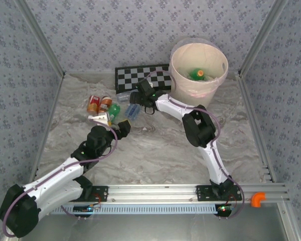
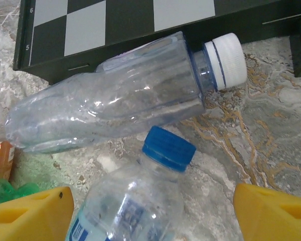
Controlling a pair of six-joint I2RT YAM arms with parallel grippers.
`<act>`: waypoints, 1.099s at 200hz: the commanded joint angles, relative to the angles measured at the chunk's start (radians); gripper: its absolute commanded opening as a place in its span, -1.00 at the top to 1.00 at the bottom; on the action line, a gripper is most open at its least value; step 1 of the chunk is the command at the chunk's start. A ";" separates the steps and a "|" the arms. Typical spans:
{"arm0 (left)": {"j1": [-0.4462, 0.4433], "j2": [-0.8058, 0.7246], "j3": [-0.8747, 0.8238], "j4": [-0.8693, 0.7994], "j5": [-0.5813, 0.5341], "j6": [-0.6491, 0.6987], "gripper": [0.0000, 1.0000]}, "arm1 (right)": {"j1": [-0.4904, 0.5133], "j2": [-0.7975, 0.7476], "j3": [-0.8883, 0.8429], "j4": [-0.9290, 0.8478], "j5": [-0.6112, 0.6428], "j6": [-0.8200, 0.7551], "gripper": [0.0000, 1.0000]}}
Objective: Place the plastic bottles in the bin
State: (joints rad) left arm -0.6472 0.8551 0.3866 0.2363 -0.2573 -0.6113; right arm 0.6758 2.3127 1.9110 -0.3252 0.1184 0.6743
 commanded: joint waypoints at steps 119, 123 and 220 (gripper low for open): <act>0.002 0.004 0.018 0.026 0.009 0.007 -0.99 | 0.056 0.017 0.017 -0.295 0.141 -0.081 -0.60; 0.002 0.002 0.018 0.026 0.010 0.007 -0.99 | 0.055 0.010 0.007 -0.295 0.141 -0.079 -0.61; 0.002 0.006 0.018 0.025 0.007 0.010 -1.00 | 0.103 -0.086 -0.066 -0.288 0.189 -0.134 -0.28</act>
State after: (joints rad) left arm -0.6472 0.8604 0.3866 0.2367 -0.2573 -0.6117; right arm 0.7547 2.3161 1.8587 -0.5903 0.2672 0.5705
